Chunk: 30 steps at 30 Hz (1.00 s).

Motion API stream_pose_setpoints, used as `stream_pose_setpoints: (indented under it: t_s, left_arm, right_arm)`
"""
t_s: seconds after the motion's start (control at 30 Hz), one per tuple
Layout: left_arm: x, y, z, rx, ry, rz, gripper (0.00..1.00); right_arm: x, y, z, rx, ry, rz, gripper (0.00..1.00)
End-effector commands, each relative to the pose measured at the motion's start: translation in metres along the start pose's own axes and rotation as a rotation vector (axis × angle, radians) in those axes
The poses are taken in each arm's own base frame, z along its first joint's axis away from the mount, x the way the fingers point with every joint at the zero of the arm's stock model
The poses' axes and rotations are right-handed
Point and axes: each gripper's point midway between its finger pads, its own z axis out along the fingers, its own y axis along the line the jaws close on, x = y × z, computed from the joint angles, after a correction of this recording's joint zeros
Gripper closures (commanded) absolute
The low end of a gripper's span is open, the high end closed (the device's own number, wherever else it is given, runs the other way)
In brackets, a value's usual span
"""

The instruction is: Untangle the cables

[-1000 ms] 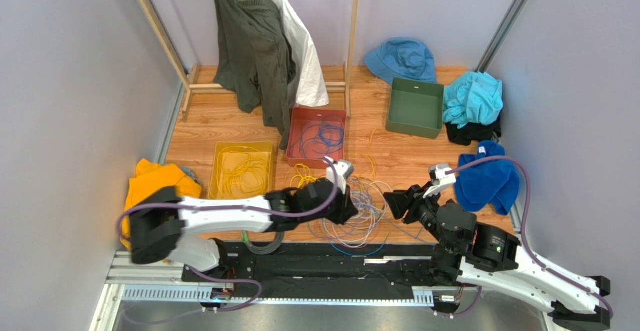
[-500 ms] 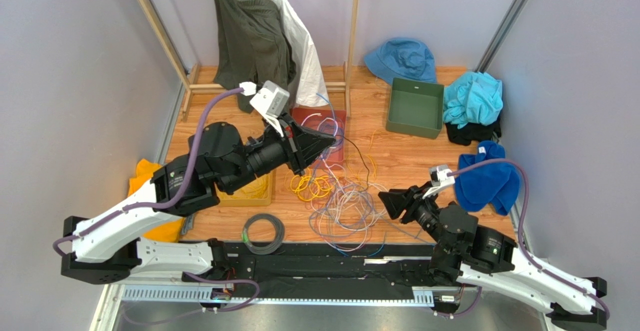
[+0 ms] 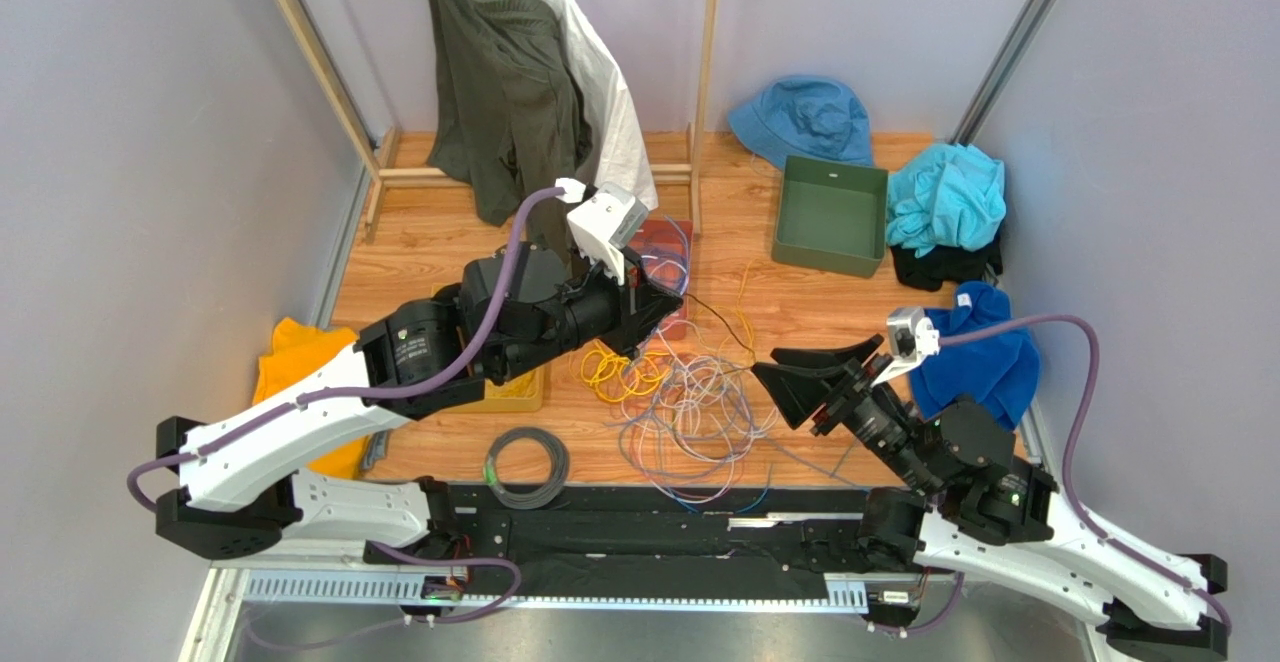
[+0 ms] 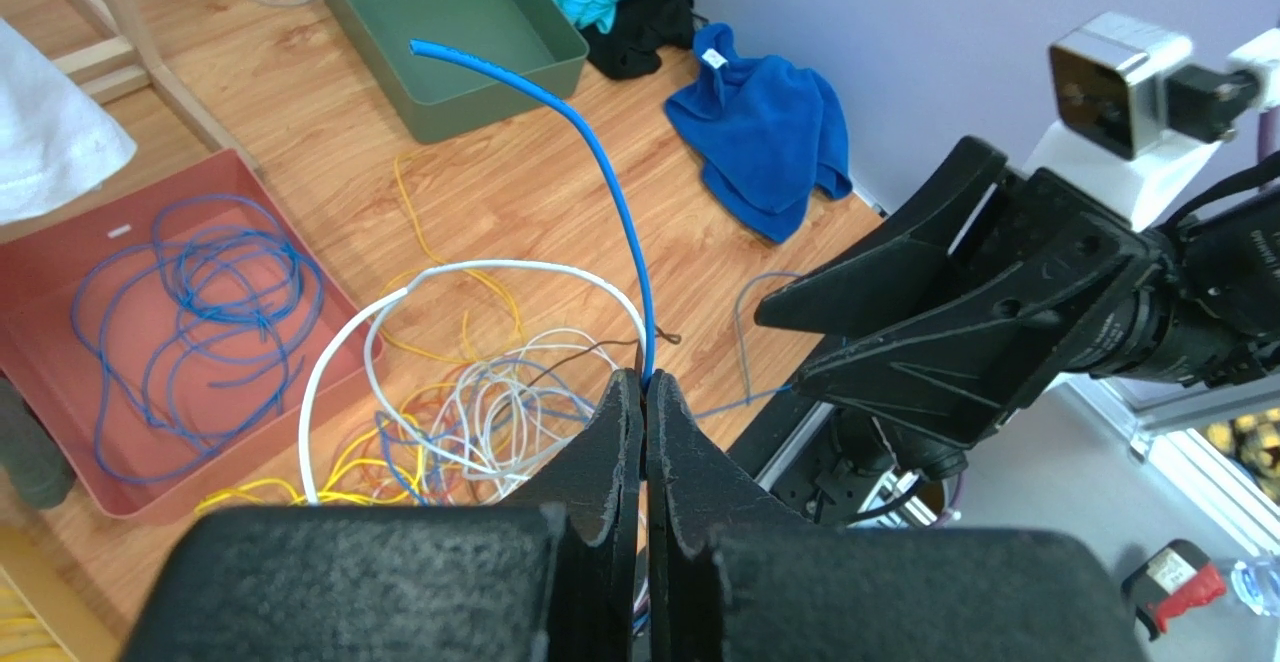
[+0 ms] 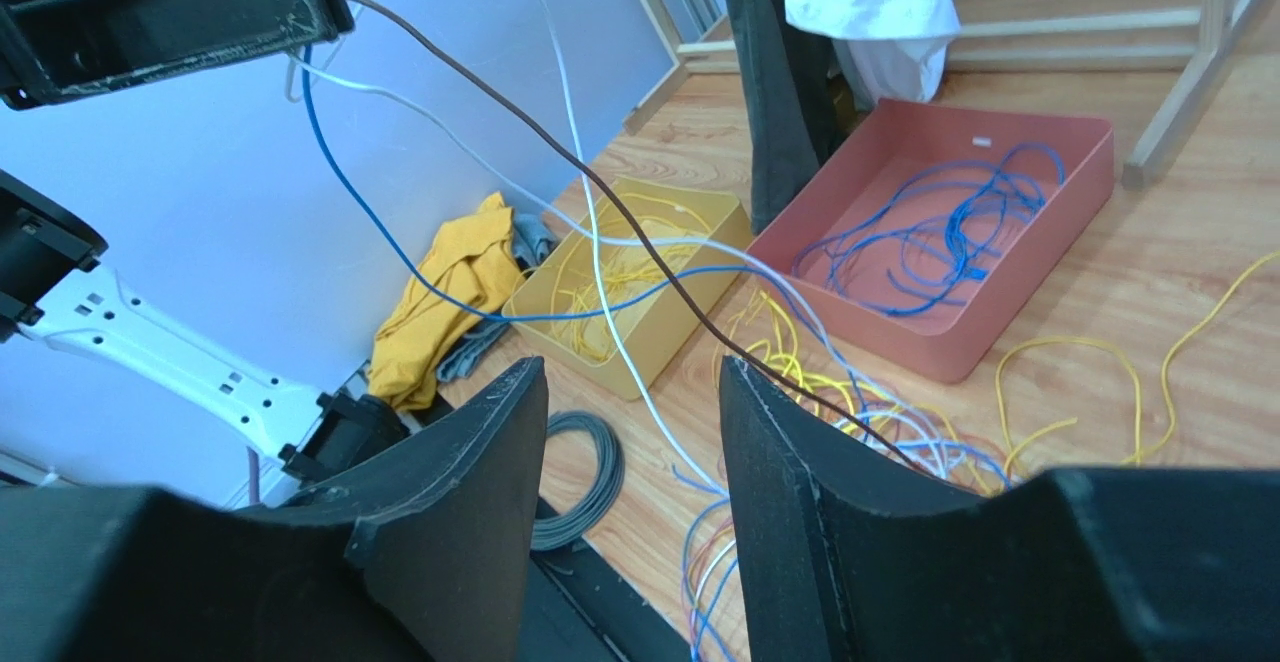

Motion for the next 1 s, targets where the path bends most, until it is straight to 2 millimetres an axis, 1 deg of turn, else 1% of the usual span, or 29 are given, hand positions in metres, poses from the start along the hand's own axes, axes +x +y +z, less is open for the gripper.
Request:
stream_pose_setpoints:
  t_s: [0.0,0.17,0.3,0.43,0.57,0.63,0.77,0.9,0.97]
  left_arm:
    - [0.000,-0.001,0.003,0.009,-0.003,0.010,1.00]
    - [-0.001,-0.003,0.004,0.018,-0.001,0.011,1.00]
    - [0.000,-0.005,0.003,0.028,0.002,0.009,1.00]
    - [0.004,-0.004,0.004,0.032,0.009,0.008,1.00]
    - [0.005,-0.004,0.001,0.036,0.009,0.006,1.00]
    - [0.004,-0.004,-0.001,0.040,0.006,0.003,1.00]
    - [0.006,-0.005,-0.002,0.048,0.007,-0.002,1.00]
    - [0.008,-0.007,-0.002,0.062,0.010,-0.013,1.00]
    - [0.010,-0.007,-0.003,0.065,0.010,-0.018,1.00]
  right_arm:
    - [-0.023,0.013,0.012,-0.021,-0.048,-0.086,0.49]
    - [-0.005,0.009,0.032,0.029,0.028,-0.157,0.48]
    - [0.003,-0.009,0.040,0.136,0.056,-0.202,0.49]
    - [0.001,-0.028,0.045,0.249,0.040,-0.251,0.49]
    - [-0.003,-0.039,0.048,0.319,0.025,-0.294,0.49]
    - [-0.008,-0.046,0.048,0.365,0.006,-0.307,0.50]
    - [-0.011,-0.049,0.051,0.396,-0.005,-0.325,0.50]
    - [-0.007,-0.055,0.055,0.436,-0.003,-0.344,0.50]
    - [-0.002,-0.058,0.059,0.452,0.016,-0.367,0.50]
